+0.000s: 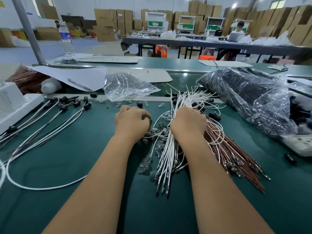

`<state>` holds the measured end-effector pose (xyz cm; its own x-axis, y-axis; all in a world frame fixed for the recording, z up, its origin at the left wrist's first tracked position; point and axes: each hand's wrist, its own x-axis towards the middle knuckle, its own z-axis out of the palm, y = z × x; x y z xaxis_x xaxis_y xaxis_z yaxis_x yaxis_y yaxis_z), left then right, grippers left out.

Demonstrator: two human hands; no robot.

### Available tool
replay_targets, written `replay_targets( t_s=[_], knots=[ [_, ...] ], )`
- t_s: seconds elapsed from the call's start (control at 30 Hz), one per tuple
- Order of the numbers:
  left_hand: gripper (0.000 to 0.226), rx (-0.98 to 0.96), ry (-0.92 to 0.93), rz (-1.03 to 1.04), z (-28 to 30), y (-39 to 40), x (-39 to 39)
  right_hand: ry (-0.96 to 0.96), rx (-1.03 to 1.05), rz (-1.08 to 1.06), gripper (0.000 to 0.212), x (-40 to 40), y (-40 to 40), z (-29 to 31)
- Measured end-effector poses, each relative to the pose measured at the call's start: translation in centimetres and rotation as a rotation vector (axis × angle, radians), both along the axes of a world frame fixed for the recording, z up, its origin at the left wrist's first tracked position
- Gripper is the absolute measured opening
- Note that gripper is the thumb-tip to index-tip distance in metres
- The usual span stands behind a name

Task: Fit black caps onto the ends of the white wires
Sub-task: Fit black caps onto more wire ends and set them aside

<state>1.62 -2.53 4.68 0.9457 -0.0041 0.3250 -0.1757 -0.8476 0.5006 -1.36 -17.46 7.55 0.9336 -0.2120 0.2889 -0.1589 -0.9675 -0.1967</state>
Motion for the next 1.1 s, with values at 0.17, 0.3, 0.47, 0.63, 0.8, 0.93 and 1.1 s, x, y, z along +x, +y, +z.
replay_targets(
  t_s=[0.17,0.3,0.47,0.63,0.8,0.93,1.1],
  knots=[
    [0.04,-0.272,-0.126,0.221,0.4,2.0,0.3,-0.166,0.019,0.02,0.01,0.2,0.2,0.1],
    [0.059,-0.4,-0.323,-0.024,1.0,1.6,-0.3,-0.431,0.146,0.22,0.011,0.3,1.1,0.5],
    [0.024,-0.158,-0.433,-0.112,1.0,0.0,-0.6,-0.532,0.226,0.487,0.01,-0.4,2.3,0.4],
    [0.011,-0.182,-0.438,-0.063,1.0,0.4,-0.5,-0.823,0.319,0.256,0.013,-0.3,0.6,1.1],
    [0.013,-0.233,-0.51,-0.039,1.3,1.5,-0.5,-0.959,0.493,-0.103,0.017,-0.2,-2.0,1.5],
    [0.015,-0.214,-0.515,-0.219,1.4,1.2,-0.9,-0.679,0.2,-0.122,0.045,0.0,-2.2,1.1],
    [0.02,-0.156,-0.484,-0.294,1.3,0.5,-0.9,-0.449,-0.02,0.387,0.02,-0.2,1.4,0.6]
  ],
)
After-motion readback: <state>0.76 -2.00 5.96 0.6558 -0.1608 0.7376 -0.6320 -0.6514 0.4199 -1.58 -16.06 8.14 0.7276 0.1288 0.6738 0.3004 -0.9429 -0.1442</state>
